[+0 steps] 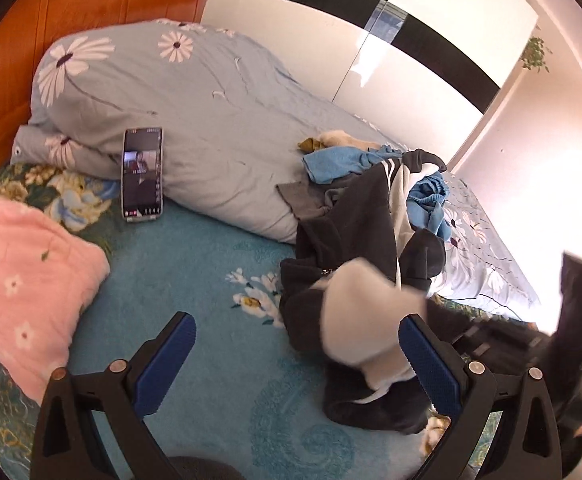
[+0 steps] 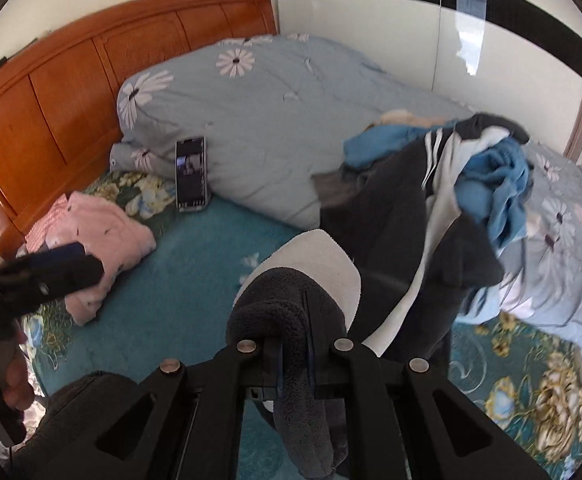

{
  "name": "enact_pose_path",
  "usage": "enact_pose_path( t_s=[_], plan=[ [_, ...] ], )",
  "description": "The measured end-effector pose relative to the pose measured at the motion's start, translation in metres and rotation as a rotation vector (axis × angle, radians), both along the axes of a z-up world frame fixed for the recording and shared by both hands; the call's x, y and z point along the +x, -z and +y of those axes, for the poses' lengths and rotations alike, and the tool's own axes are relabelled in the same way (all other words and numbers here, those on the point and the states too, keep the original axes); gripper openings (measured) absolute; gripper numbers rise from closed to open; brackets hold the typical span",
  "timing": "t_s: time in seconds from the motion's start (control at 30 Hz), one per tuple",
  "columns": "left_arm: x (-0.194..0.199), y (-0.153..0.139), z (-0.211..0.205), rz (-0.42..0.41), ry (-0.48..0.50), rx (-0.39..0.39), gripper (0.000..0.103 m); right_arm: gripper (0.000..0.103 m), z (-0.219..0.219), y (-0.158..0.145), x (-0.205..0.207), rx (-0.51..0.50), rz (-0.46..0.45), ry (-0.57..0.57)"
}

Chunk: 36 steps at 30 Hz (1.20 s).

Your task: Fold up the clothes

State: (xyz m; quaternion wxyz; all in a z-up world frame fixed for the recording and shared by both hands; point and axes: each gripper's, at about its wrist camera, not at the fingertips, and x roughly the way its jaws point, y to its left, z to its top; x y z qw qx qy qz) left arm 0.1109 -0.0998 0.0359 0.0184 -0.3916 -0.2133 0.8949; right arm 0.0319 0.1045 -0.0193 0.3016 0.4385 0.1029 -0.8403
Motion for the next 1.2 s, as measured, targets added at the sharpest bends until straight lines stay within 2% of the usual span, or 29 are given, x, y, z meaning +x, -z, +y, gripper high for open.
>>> enact_pose_path(
  t_s=[0.13, 0.23, 0.33, 0.43, 0.5, 0.57, 0.67, 0.8, 0.9, 1.1, 1.2],
  plan=[
    [0.001, 0.006, -0.001, -0.031, -0.009, 0.039, 0.103, 0.009, -0.017, 0.041, 0.02, 0.038, -0.092, -0.046],
    [0.002, 0.01, 0.003, -0.046, -0.003, 0.041, 0.103, 0.009, -0.027, 0.051, 0.034, 0.072, -0.099, -0.085],
    [0.004, 0.017, 0.008, -0.073, 0.008, 0.027, 0.103, 0.012, -0.018, 0.042, 0.045, 0.078, -0.054, -0.081],
    [0.0, 0.029, 0.012, -0.109, 0.009, 0.06, 0.103, 0.026, 0.009, 0.033, 0.047, 0.07, -0.042, -0.045],
    [-0.003, 0.039, 0.015, -0.138, 0.006, 0.088, 0.103, 0.041, 0.036, 0.029, 0.044, 0.042, -0.057, -0.003],
    [-0.007, 0.05, 0.018, -0.17, 0.002, 0.11, 0.103, 0.046, 0.061, 0.026, 0.042, 0.029, -0.06, 0.038],
    [-0.014, 0.067, 0.026, -0.222, -0.003, 0.128, 0.103, 0.046, 0.094, 0.021, 0.037, 0.044, -0.036, 0.098],
    [-0.024, 0.087, 0.037, -0.276, 0.013, 0.147, 0.103, 0.047, 0.134, 0.016, 0.013, 0.035, -0.027, 0.192],
    [-0.029, 0.1, 0.043, -0.313, 0.006, 0.16, 0.103, 0.047, 0.152, 0.01, -0.021, -0.014, -0.035, 0.244],
    [-0.036, 0.123, 0.049, -0.375, -0.02, 0.194, 0.103, 0.048, 0.147, -0.009, -0.113, -0.073, 0.0, 0.274],
    [-0.041, 0.127, 0.052, -0.382, -0.035, 0.165, 0.103, 0.05, 0.133, -0.011, -0.163, -0.074, 0.002, 0.268]
  ],
)
